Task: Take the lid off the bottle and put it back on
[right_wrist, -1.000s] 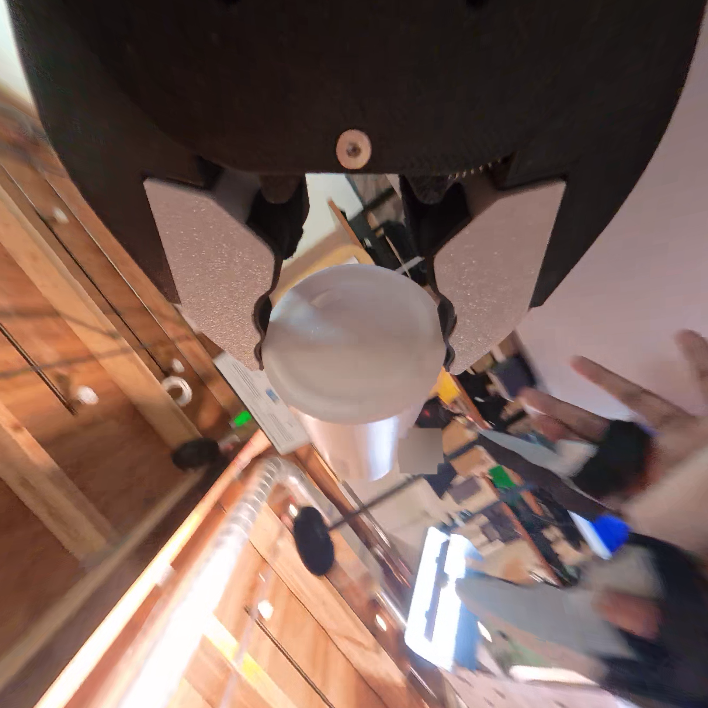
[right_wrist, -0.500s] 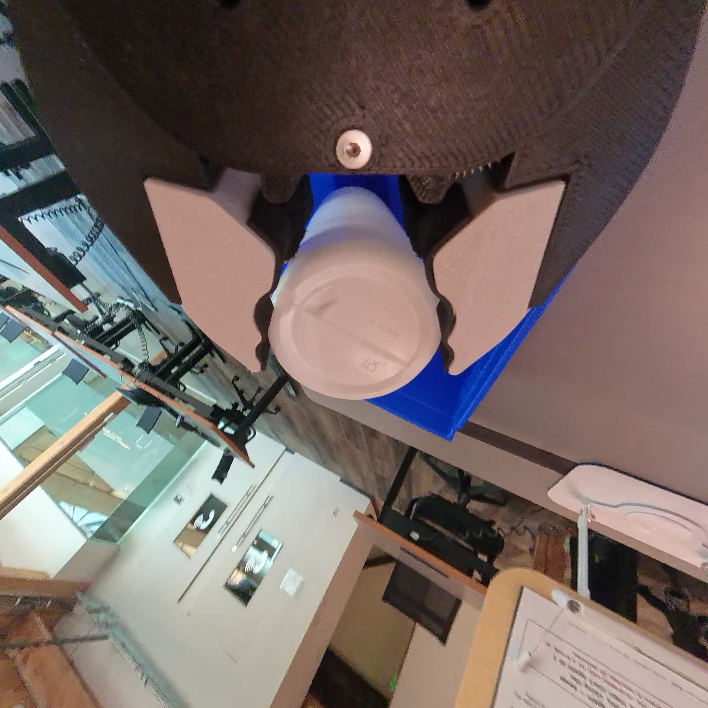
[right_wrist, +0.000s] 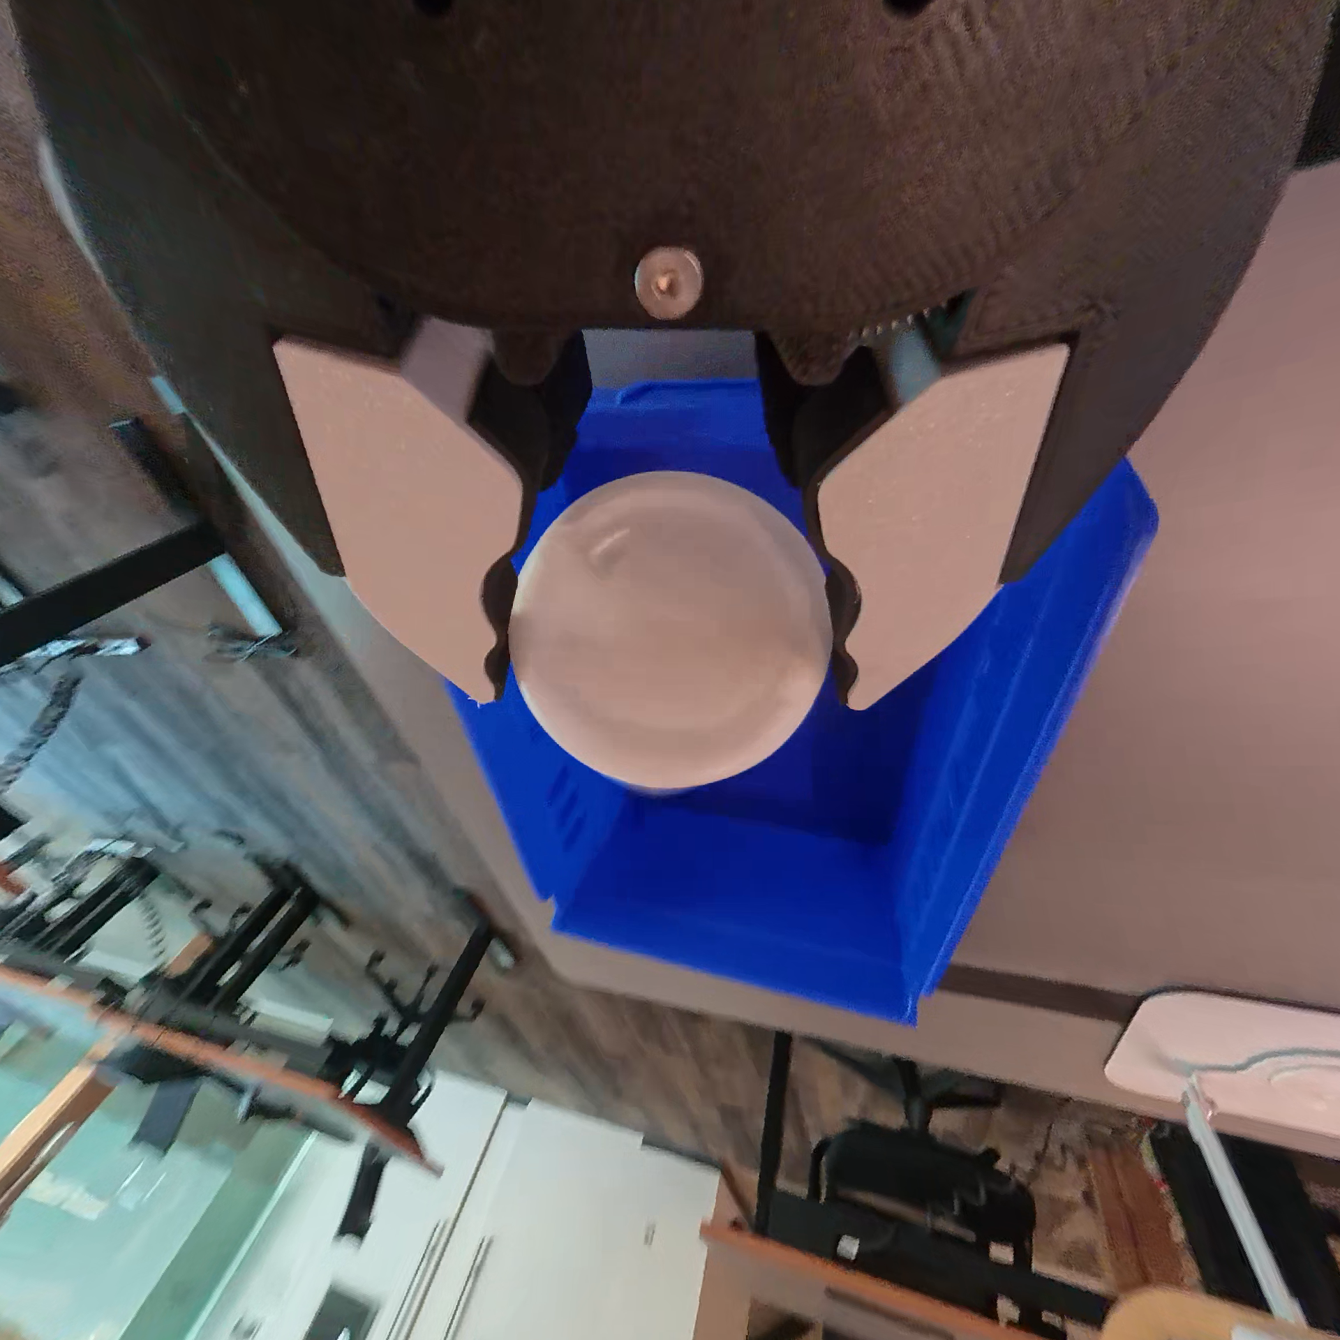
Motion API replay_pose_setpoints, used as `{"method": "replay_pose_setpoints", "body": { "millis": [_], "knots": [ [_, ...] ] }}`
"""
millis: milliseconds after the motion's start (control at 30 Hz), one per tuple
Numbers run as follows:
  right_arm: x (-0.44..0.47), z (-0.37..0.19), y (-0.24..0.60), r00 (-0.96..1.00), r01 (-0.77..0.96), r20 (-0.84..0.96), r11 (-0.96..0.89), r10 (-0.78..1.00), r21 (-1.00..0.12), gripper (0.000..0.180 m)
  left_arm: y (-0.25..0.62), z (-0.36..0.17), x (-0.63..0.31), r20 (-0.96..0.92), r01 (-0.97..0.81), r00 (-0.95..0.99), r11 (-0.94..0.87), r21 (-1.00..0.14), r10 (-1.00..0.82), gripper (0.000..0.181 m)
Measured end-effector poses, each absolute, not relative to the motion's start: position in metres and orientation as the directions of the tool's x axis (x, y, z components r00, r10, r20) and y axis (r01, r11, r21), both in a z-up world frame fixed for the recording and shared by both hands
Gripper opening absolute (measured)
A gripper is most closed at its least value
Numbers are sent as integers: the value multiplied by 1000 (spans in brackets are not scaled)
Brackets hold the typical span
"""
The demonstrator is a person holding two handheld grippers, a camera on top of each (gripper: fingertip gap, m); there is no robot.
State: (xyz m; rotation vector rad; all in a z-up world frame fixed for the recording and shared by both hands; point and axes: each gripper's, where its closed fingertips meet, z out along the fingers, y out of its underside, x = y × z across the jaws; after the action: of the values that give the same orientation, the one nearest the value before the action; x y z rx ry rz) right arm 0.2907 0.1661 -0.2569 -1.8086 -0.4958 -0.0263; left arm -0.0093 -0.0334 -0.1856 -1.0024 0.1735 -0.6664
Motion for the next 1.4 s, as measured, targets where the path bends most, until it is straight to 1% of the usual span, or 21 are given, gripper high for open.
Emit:
{"method": "replay_pose_setpoints", "body": {
  "millis": [100,200,400,500,567,700,800,900,933,967,1033,1067,1133,1167,1233,1267,1300,1333,1367,1400],
  "knots": [
    [281,-279,171,892,350,219,-296,396,-889,85,-32,-187,-8,168,442,785,349,-826,-596,108],
    [272,-288,186,870,394,235,-327,433,-859,86,-33,-187,-6,158,431,787,349,-832,-596,108],
    [268,-328,206,828,502,254,-459,500,-733,86,-33,-188,-5,139,408,798,356,-841,-587,106],
    [273,-338,207,818,525,263,-475,512,-706,86,-30,-193,0,136,394,793,329,-858,-593,106],
    [276,-338,206,814,529,271,-464,514,-711,86,-29,-196,6,110,360,794,317,-878,-597,106],
    [279,-319,204,819,498,276,-383,503,-778,105,-33,-203,19,35,252,801,285,-925,-597,106],
    [271,-284,197,802,455,278,-237,529,-858,118,-54,-196,21,1,201,826,292,-935,-564,106],
    [236,-235,170,698,345,271,21,662,-938,127,-82,-176,-9,-10,154,910,361,-920,-415,106],
    [223,-222,157,651,291,273,98,708,-952,133,-91,-170,-24,13,155,933,367,-917,-360,106],
    [211,-214,146,610,249,279,155,741,-956,139,-99,-168,-41,41,151,955,361,-920,-294,105],
    [197,-218,130,561,255,298,182,772,-950,137,-112,-175,-81,66,98,991,313,-945,-113,104],
    [193,-229,125,549,302,306,157,778,-940,135,-117,-185,-102,48,49,999,269,-962,-12,104],
    [190,-263,119,545,420,285,38,789,-907,119,-125,-215,-138,-9,-35,985,143,-989,173,104],
    [191,-281,117,557,467,267,-31,786,-884,107,-125,-232,-148,-28,-44,976,73,-996,216,104],
    [189,-309,117,578,512,260,-96,773,-854,99,-118,-266,-154,-43,-27,972,-70,-997,230,104],
    [188,-320,118,585,539,272,-116,764,-834,89,-112,-284,-155,-57,-22,971,-149,-989,231,102],
    [185,-332,118,571,587,293,-132,767,-798,77,-107,-301,-155,-82,-28,971,-233,-972,224,94],
    [184,-344,117,545,644,323,-140,774,-752,61,-102,-315,-155,-115,-42,968,-310,-950,221,79],
    [184,-350,121,539,686,377,-133,753,-715,54,-99,-321,-158,-164,-68,956,-361,-930,243,71],
    [185,-352,125,524,725,452,-99,722,-682,39,-97,-322,-164,-228,-108,933,-390,-915,277,56]
  ]
}}
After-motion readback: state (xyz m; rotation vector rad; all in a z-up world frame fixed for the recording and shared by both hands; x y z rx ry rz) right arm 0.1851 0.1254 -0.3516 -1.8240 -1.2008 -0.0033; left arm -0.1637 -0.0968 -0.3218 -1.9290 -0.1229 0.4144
